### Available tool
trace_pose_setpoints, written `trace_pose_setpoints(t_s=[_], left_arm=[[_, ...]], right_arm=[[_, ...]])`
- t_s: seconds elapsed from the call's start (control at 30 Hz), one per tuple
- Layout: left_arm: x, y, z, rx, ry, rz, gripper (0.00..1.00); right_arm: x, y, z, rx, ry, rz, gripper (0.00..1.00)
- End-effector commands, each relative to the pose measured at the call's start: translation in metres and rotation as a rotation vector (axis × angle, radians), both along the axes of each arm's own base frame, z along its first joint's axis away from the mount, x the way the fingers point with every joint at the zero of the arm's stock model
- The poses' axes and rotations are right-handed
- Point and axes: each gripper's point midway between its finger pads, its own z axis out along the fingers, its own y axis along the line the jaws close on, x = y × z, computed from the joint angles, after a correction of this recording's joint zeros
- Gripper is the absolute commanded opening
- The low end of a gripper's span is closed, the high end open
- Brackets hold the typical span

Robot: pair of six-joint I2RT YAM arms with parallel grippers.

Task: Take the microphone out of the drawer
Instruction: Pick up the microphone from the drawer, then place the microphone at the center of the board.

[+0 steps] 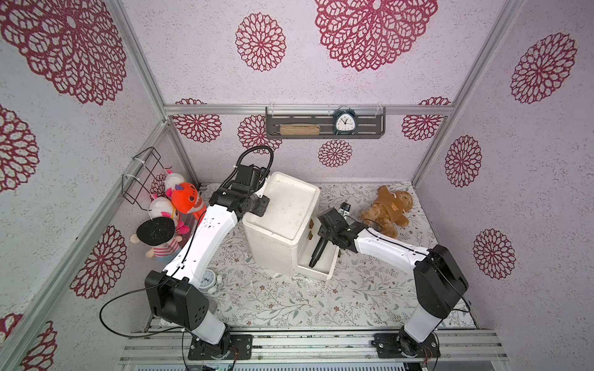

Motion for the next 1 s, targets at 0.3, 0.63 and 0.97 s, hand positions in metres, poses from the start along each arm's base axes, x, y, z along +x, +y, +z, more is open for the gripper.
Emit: trace_pose_setpoints(t_s=[0.3, 0.63, 0.97], left_arm=[[0.001, 0.023, -0.024, 0.152, 0.052, 0.032, 0.01], [0.0, 0.024, -0.022, 0.157, 0.049, 0.034, 0.01], [0.001, 0.026, -0.023, 0.167, 0.051, 0.037, 0.01]], right_arm=[[0.008, -0.048, 0.097, -0.127, -0.232, -0.026, 0.0], [0.005, -0.126, 0.106, -0.055, -0.23, -0.042, 0.0], [-0.031, -0.165, 0.052, -0.259, 0.039, 0.128, 0.0]])
